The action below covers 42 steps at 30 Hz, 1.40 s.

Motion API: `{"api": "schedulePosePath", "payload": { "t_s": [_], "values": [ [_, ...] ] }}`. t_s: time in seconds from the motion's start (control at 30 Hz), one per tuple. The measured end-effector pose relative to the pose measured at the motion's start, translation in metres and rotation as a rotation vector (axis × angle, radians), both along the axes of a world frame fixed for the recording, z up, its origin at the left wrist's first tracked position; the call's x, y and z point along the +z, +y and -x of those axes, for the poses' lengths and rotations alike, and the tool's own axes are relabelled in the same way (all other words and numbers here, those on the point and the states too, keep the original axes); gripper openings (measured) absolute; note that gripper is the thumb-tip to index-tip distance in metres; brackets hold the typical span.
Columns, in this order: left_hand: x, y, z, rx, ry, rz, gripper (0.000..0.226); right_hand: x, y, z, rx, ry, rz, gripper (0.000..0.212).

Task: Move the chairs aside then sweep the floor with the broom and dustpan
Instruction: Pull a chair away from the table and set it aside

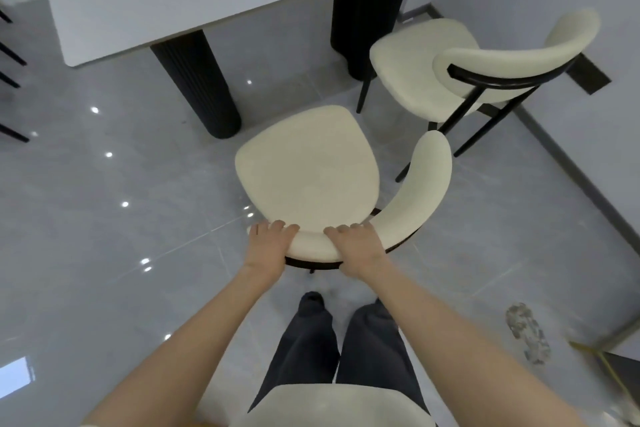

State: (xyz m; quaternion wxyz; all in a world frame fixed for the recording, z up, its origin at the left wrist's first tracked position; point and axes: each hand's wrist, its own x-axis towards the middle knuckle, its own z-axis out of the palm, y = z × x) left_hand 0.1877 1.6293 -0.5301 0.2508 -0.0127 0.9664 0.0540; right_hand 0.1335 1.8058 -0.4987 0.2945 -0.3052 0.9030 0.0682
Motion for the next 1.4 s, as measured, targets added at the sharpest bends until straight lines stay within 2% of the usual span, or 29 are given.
{"api": "schedulePosePath", "payload": {
  "t_s": [0.13, 0.43, 0.67, 0.93, 1.0, 1.03, 1.13, 1.2, 1.27, 1.33, 1.4],
  "values": [
    [-0.002, 0.014, 0.007, -0.015, -0.051, 0.051, 0.061, 0.006, -0.005, -0.003, -0.001, 0.048, -0.010, 0.041],
    [-0.003, 0.059, -0.008, 0.038, 0.010, -0.117, 0.038, 0.013, 0.029, -0.007, 0.154, 0.041, -0.124, 0.034],
    [-0.011, 0.176, -0.033, 0.038, 0.059, -0.269, 0.036, 0.021, 0.144, -0.021, 0.227, 0.067, -0.229, 0.034],
    [-0.006, 0.362, -0.074, 0.029, 0.089, -0.441, 0.030, 0.023, 0.324, -0.060, 0.175, 0.042, -0.305, 0.030],
    [-0.002, 0.414, -0.080, 0.031, 0.084, -0.496, 0.028, 0.021, 0.373, -0.069, 0.099, 0.054, -0.289, 0.030],
    [-0.001, 0.438, -0.082, 0.033, 0.078, -0.524, 0.030, 0.018, 0.396, -0.074, 0.056, 0.126, -0.286, 0.029],
    [0.003, 0.511, -0.081, -0.013, -0.009, -0.524, 0.050, 0.021, 0.459, -0.096, -0.290, 0.386, -0.075, 0.036],
    [0.004, 0.546, -0.076, -0.013, -0.077, -0.543, 0.059, 0.021, 0.485, -0.113, -0.537, 0.332, 0.015, 0.050],
    [0.006, 0.567, -0.068, -0.017, -0.177, -0.656, 0.067, 0.022, 0.506, -0.127, -0.779, 0.178, 0.045, 0.065],
    [0.007, 0.558, -0.057, -0.080, -0.328, -0.805, 0.073, 0.017, 0.509, -0.130, -0.960, 0.208, 0.162, 0.070],
    [0.004, 0.540, -0.047, -0.222, -0.433, -0.840, 0.074, 0.014, 0.504, -0.133, -1.147, 0.224, 0.296, 0.072]
  ]
}}
